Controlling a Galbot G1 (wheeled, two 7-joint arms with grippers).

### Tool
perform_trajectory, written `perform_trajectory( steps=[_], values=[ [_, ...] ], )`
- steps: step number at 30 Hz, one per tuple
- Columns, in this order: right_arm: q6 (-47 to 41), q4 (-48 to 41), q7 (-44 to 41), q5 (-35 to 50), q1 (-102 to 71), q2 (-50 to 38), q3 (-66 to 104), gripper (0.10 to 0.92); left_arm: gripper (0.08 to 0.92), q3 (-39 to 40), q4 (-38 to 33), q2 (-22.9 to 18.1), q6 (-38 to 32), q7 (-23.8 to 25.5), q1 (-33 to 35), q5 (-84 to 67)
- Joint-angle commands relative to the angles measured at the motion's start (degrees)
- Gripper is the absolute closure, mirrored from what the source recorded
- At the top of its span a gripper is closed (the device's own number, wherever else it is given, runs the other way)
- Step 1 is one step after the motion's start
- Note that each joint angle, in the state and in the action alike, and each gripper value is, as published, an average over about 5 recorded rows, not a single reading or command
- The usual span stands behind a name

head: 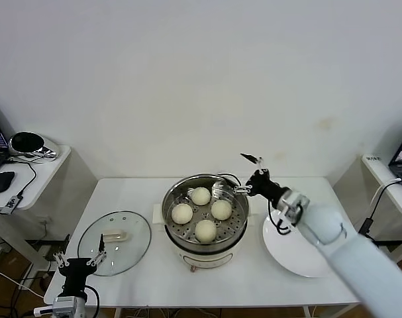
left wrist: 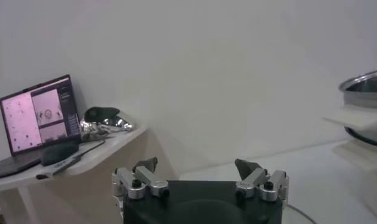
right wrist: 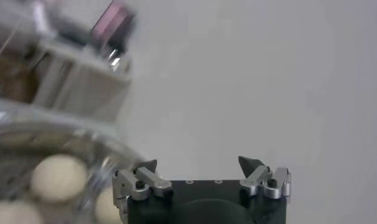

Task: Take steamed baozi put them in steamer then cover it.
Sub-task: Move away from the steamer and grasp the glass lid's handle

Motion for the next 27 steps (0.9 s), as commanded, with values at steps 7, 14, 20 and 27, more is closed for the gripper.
perform_trajectory(
  steps=[7, 14, 20, 27],
  values=[
    [7.4, 3.4, 2.6, -5.4, -30.1, 27.5, 43.9, 0.203, 0.177, -1.7, 9.3, 2.9, -0.1, -9.4, -2.0, 36.9],
    [1.9, 4.8, 7.4, -3.8, -33.9, 28.7, 48.9, 0.203, 0.177, -4.5, 14.0, 9.5, -1.3, -4.9, -0.6, 59.1],
    [2.1, 4.0, 10.9, -3.6, -35.0, 30.0, 49.4, 0.203, 0.177, -2.5, 18.2, 11.2, -2.4, -2.9, -3.9, 69.9],
    [2.1, 4.5, 11.9, -3.4, -35.2, 30.5, 49.0, 0.203, 0.177, 2.8, 23.4, 12.5, -2.4, -1.0, -10.7, 72.2]
  ],
)
